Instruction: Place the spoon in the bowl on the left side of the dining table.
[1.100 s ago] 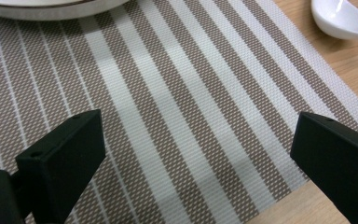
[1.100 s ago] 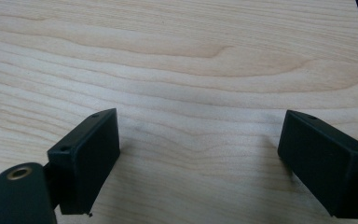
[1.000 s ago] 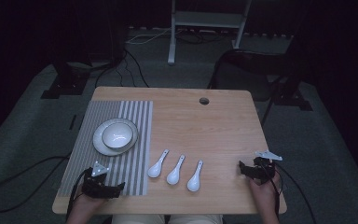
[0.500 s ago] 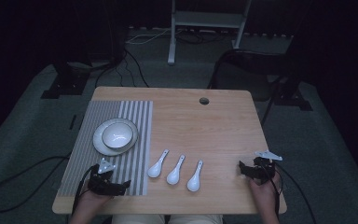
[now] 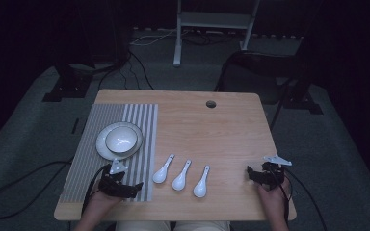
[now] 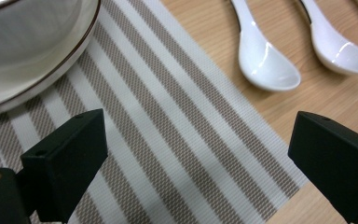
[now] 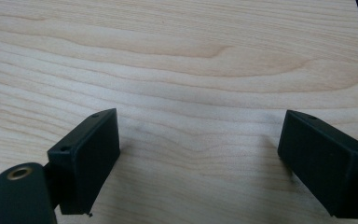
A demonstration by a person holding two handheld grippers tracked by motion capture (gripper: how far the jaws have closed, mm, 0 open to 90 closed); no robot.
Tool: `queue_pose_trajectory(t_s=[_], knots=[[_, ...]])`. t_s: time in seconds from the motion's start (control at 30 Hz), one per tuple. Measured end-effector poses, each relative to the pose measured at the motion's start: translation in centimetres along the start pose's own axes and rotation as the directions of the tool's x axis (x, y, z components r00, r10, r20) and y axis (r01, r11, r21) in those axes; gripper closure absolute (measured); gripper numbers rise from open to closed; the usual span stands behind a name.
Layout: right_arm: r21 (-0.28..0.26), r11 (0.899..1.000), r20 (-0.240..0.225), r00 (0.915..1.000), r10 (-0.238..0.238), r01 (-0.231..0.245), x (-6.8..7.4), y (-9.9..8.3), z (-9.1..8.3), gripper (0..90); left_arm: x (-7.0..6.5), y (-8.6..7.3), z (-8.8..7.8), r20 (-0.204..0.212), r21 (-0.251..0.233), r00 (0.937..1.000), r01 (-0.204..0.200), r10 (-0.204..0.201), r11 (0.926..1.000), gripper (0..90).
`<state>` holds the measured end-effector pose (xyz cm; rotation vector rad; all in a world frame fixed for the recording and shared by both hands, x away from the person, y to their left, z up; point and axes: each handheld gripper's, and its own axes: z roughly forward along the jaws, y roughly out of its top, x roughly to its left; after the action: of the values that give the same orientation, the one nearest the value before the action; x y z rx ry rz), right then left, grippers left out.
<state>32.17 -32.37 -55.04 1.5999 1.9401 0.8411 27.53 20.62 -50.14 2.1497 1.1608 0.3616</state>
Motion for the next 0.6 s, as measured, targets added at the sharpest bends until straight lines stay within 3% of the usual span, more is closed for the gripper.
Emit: queue_pose_trajectory(t_s=[0.3,0.6], knots=[[0.0,1.0,0.0,1.0,-0.001,0.001,0.0,0.0,0.0,12.0,-1.5,1.8,1.0,0.038,-0.008,0.9988,-0.032,0.032,0.9995,4.6],[0.0,1.0,0.0,1.0,0.0,0.0,0.0,0.0,0.0,12.0,-2.1,3.1,1.5,0.055,-0.007,0.9972,-0.05,0.051,0.9987,4.6]])
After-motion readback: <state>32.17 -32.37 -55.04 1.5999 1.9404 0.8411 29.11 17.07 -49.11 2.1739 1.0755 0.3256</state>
